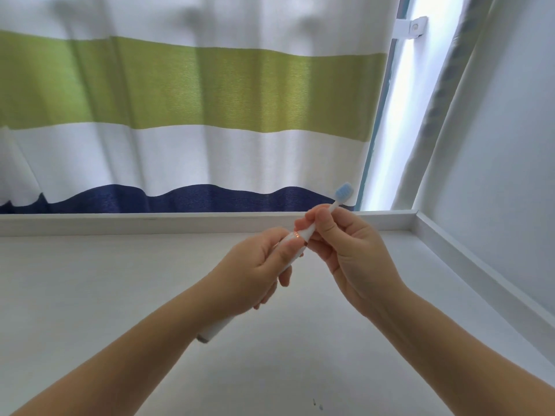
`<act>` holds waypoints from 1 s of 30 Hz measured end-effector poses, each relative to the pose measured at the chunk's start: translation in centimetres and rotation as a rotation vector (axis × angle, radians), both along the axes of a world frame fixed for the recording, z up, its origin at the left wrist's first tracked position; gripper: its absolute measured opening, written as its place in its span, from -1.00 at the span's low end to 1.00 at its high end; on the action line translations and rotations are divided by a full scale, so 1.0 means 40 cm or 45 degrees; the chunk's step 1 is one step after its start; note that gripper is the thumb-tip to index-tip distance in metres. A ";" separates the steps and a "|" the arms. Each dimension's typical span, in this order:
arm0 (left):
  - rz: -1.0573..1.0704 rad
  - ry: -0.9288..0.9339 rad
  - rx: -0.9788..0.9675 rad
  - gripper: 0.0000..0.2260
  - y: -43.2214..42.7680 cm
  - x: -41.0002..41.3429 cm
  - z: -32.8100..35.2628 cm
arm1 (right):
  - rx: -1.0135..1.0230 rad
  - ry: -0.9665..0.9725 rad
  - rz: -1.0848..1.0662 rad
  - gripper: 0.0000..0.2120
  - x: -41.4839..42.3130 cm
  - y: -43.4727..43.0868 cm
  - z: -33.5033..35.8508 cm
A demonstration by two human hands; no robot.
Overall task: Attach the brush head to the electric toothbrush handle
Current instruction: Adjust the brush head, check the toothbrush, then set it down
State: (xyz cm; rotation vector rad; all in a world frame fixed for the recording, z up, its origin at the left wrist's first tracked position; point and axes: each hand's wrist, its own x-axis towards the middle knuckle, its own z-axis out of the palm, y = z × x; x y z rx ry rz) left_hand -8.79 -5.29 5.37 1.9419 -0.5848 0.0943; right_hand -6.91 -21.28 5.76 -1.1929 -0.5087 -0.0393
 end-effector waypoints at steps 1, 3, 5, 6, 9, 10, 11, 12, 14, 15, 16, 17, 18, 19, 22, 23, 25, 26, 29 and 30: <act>0.079 -0.113 0.074 -0.76 -0.001 0.004 -0.009 | 0.002 0.023 -0.026 -0.77 0.000 0.002 -0.005; 0.143 -0.114 0.083 -0.79 -0.008 0.009 -0.025 | -0.030 0.099 -0.046 -0.76 0.006 0.001 -0.014; 0.054 0.149 -0.078 -0.67 -0.013 0.014 -0.031 | -0.100 0.165 -0.021 -0.76 0.015 -0.008 -0.014; -0.019 0.322 -0.175 -0.59 -0.014 0.016 -0.033 | -0.137 0.180 0.006 -0.76 0.019 -0.014 -0.010; -0.241 0.721 -0.458 -0.51 -0.010 0.014 -0.038 | -0.182 0.196 0.149 -0.72 0.029 -0.027 -0.002; -0.307 0.816 -0.543 -0.50 -0.009 0.014 -0.039 | -0.172 0.204 0.203 -0.72 0.031 -0.031 -0.001; -0.370 0.892 -0.612 -0.50 -0.007 0.014 -0.039 | -0.162 0.209 0.248 -0.73 0.032 -0.034 -0.001; -0.432 0.944 -0.659 -0.49 -0.005 0.014 -0.038 | -0.160 0.209 0.276 -0.76 0.034 -0.038 -0.002; -0.533 0.993 -0.709 -0.49 -0.002 0.016 -0.034 | -0.178 0.197 0.277 -0.81 0.038 -0.045 -0.005; -0.558 1.001 -0.720 -0.50 0.000 0.016 -0.032 | -0.193 0.185 0.254 -0.83 0.040 -0.046 -0.005; -0.562 1.001 -0.721 -0.52 0.002 0.018 -0.032 | -0.215 0.172 0.218 -0.84 0.042 -0.047 -0.006; -0.548 0.994 -0.712 -0.56 0.005 0.020 -0.033 | -0.239 0.159 0.174 -0.85 0.042 -0.046 -0.006; -0.526 0.985 -0.693 -0.58 0.010 0.023 -0.033 | -0.256 0.154 0.128 -0.82 0.043 -0.046 -0.004; -0.507 0.979 -0.669 -0.60 0.016 0.026 -0.032 | -0.260 0.158 0.080 -0.78 0.044 -0.047 -0.002; -0.532 1.015 -0.655 -0.55 0.041 0.039 -0.027 | -0.176 0.214 -0.003 -0.75 0.056 -0.060 0.003; -0.555 1.024 -0.657 -0.55 0.050 0.043 -0.025 | -0.120 0.247 0.009 -0.79 0.062 -0.067 0.004; -0.594 1.003 -0.622 -0.59 0.062 0.049 -0.022 | -0.013 0.314 0.060 -0.82 0.071 -0.077 0.005; -0.612 0.986 -0.608 -0.62 0.065 0.050 -0.021 | 0.017 0.334 0.084 -0.82 0.074 -0.080 0.004; -0.613 0.965 -0.619 -0.68 0.059 0.049 -0.026 | 0.036 0.327 0.120 -0.81 0.079 -0.083 0.000; -0.600 0.951 -0.623 -0.69 0.053 0.047 -0.029 | 0.036 0.311 0.129 -0.80 0.079 -0.083 0.001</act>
